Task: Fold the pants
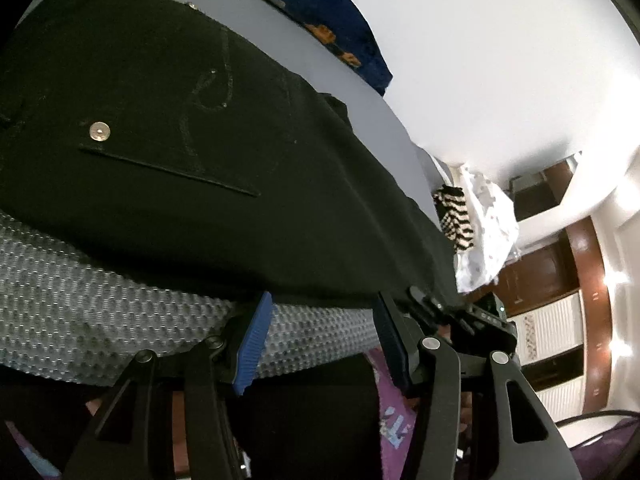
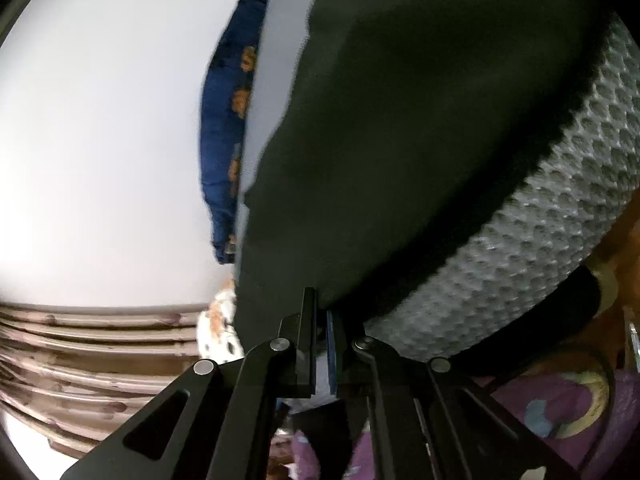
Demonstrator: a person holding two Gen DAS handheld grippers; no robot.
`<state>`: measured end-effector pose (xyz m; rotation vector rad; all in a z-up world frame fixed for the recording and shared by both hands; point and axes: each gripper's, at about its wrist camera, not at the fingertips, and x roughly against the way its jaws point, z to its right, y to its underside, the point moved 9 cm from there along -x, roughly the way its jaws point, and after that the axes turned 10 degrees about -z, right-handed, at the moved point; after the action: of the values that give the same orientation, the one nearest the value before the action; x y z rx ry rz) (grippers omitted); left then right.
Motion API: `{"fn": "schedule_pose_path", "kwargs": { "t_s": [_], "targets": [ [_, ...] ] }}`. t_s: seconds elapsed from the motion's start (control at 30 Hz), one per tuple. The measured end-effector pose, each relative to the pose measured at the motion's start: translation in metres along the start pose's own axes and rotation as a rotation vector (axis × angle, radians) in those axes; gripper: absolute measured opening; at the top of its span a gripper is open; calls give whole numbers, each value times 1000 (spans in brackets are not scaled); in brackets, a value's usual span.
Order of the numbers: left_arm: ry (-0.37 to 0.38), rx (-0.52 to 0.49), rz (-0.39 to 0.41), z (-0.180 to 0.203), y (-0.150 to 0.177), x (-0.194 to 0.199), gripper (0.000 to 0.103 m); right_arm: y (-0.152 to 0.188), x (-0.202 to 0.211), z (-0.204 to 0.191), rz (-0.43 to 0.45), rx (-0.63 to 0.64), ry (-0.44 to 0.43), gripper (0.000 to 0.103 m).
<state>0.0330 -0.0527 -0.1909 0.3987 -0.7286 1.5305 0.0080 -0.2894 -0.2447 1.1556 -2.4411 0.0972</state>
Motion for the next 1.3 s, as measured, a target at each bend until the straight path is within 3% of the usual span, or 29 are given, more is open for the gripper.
{"fn": "schedule_pose_path", "kwargs": {
  "t_s": [0.1, 0.2, 0.3, 0.4, 0.5, 0.57, 0.7, 0.83, 0.93, 0.97, 1.07, 1.2, 1.3],
  "targets": [
    [-64, -82, 15, 8, 0, 4, 54, -2, -4, 4, -17, -28, -27, 6],
    [-80, -141, 35, 18, -6, 9, 54, 1, -3, 6, -43, -57, -32, 10],
    [-87, -185, 56, 28, -20, 17, 54, 9, 7, 3, -103, -93, -39, 22],
    [-113, -239, 92, 33, -38, 23, 54, 15, 31, -33, -119, 116, 40, 23],
    [-163, -269, 122, 28, -64, 22, 54, 10, 37, -81, -118, 337, 56, 27],
    [-183, -263, 140, 20, -81, 21, 54, -3, 21, -108, -125, 471, 104, 36],
    [-250, -248, 187, -4, -111, 26, 54, -27, -31, -149, -212, 645, 119, 36],
    [-303, -218, 227, -35, -129, 28, 54, -51, -80, -178, -293, 1005, 311, 36],
    [-251, -175, 245, -44, -133, 28, 54, -73, -114, -185, -420, 1083, 348, 36],
    [-255, -182, 251, -45, -133, 29, 54, -83, -127, -184, -437, 1117, 392, 36],
    [-292, -214, 260, -44, -130, 26, 54, -102, -148, -175, -546, 1106, 395, 36],
    [-298, -224, 255, -46, -128, 23, 54, -103, -168, -148, -674, 1111, 435, 36],
    [-288, -217, 247, -47, -126, 24, 54, -90, -179, -139, -794, 1074, 366, 36]
  ]
}}
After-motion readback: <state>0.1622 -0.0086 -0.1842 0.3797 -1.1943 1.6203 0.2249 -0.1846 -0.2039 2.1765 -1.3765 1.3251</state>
